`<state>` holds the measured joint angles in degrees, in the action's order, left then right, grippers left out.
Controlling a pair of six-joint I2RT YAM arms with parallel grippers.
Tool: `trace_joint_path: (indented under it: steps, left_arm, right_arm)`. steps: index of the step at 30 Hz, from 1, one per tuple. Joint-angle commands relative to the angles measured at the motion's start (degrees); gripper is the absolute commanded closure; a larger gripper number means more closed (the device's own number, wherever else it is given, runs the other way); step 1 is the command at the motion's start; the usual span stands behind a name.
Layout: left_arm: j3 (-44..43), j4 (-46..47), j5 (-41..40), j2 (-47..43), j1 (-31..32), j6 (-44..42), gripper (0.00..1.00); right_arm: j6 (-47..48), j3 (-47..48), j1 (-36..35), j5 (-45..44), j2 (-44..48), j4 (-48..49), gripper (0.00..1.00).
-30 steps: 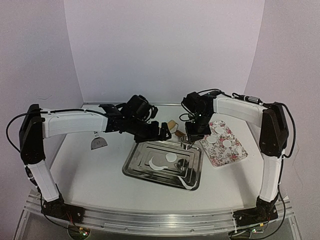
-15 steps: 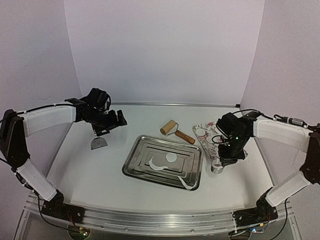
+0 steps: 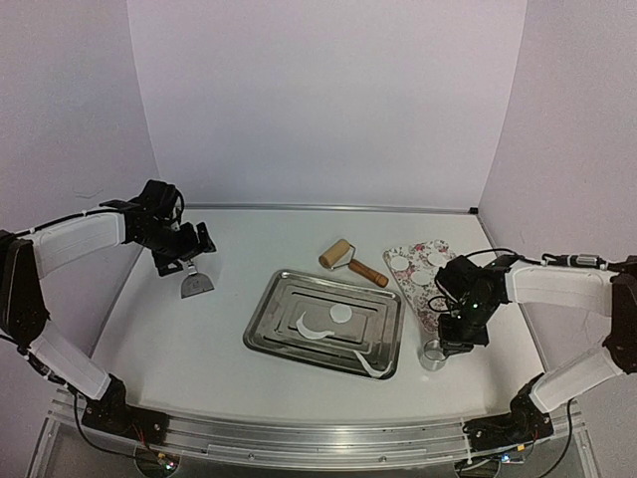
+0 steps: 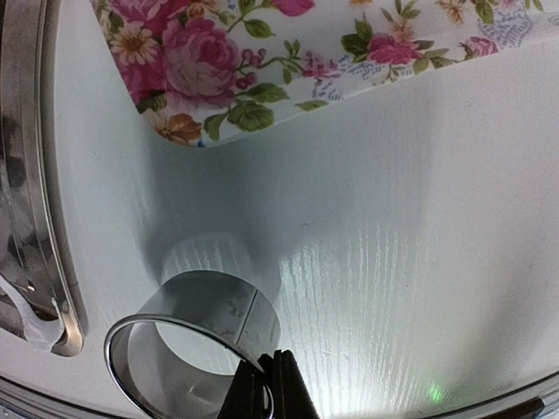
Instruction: Roll out the dumpling wrappers from the dough
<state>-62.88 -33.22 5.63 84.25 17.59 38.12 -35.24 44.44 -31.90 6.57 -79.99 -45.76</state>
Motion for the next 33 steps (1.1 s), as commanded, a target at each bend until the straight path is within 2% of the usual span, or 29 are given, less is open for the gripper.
trace_joint_path:
  steps: [1,4,6,10,14,18,25,33]
  left_arm:
    - [0.5,-1.4,0.9,-3.7,-4.1,-2.5,0.00]
    - [-1.0,-2.6,2.0,-3.4,-8.3,-5.3,0.00]
    - [-3.1,-4.0,2.6,-2.0,-12.0,-7.8,0.00]
    - [-8.4,-5.6,2.6,2.9,-16.9,-13.5,0.00]
    - [-12.1,-4.3,2.7,9.6,-19.7,-16.7,0.00]
    - [-14.1,-0.3,7.3,15.1,-19.8,-17.3,0.06]
    - [-16.5,3.1,8.9,24.4,-19.6,-16.3,0.14]
    - [-21.2,3.8,9.6,32.6,-16.2,-17.4,0.15]
  right_arm:
    - [-1.1,-2.3,0.0,-1.4,-1.8,3.7,0.98]
    - [-1.8,-2.7,0.0,-1.1,-1.5,4.0,0.87]
    - [-2.0,-2.1,0.0,-1.2,-1.1,4.0,0.74]
    - [-2.0,0.0,0.0,-1.5,-1.2,3.7,0.53]
    - [-1.6,2.8,0.0,-2.3,-1.8,3.1,0.37]
    - [-1.3,5.8,0.0,-3.2,-2.6,2.3,0.33]
    - [-0.5,11.7,0.0,-3.3,-6.2,1.6,0.29]
    - [0.3,17.4,0.0,-3.1,-11.5,1.3,0.27]
